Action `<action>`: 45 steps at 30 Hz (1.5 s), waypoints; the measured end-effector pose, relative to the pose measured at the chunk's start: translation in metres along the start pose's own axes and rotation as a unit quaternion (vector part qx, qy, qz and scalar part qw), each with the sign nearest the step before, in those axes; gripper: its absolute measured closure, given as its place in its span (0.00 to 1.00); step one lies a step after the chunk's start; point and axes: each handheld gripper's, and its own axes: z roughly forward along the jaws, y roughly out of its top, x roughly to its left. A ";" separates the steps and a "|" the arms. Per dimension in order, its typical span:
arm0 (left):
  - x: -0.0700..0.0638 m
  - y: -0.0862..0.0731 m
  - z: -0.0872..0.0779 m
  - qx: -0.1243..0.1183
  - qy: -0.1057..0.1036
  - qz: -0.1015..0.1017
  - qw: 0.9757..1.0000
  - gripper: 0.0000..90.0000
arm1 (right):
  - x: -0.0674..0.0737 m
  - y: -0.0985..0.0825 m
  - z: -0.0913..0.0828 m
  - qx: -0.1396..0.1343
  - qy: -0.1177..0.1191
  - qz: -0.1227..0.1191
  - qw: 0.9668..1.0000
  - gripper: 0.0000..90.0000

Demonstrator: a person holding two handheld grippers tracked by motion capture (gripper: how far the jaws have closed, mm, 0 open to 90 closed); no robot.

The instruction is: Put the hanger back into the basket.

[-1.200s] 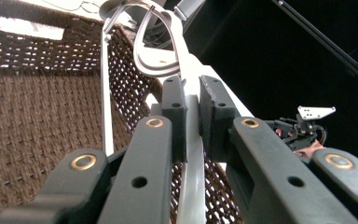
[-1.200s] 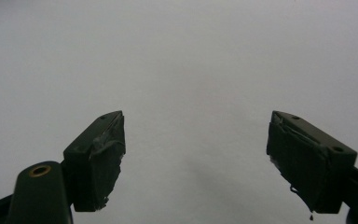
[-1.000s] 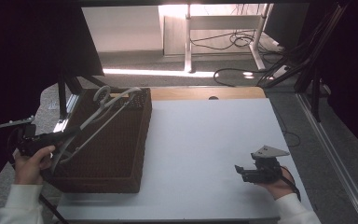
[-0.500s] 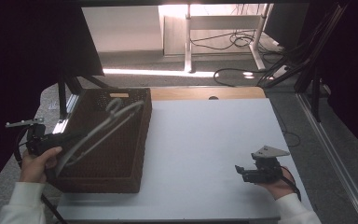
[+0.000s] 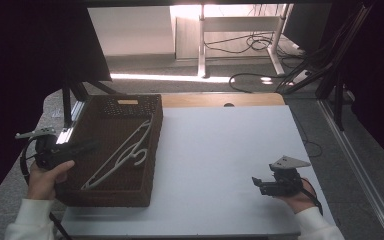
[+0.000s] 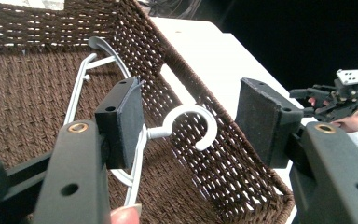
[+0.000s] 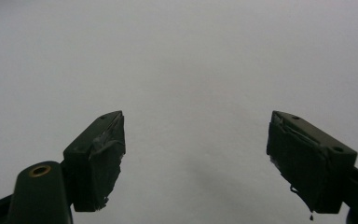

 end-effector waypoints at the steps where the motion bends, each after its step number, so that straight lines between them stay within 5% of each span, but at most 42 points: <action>1: -0.002 0.000 0.001 0.003 0.004 0.003 1.000 0.45 | 0.000 0.000 0.000 0.000 0.000 0.000 1.000 0.22; 12: -0.037 -0.006 0.027 0.026 0.068 0.055 0.996 0.42 | -0.001 0.000 -0.003 -0.004 -0.003 0.002 1.000 0.22; 31: -0.084 -0.030 0.053 0.018 0.073 0.076 0.994 0.38 | -0.001 0.001 -0.003 -0.008 0.006 -0.005 1.000 0.22; 36: -0.087 -0.036 0.058 0.023 0.084 0.088 0.992 0.38 | -0.001 0.002 -0.003 -0.009 0.010 -0.002 1.000 0.22; 45: -0.087 -0.040 0.059 0.023 0.081 0.090 0.992 0.38 | 0.000 0.006 -0.006 -0.024 0.023 0.006 0.999 0.21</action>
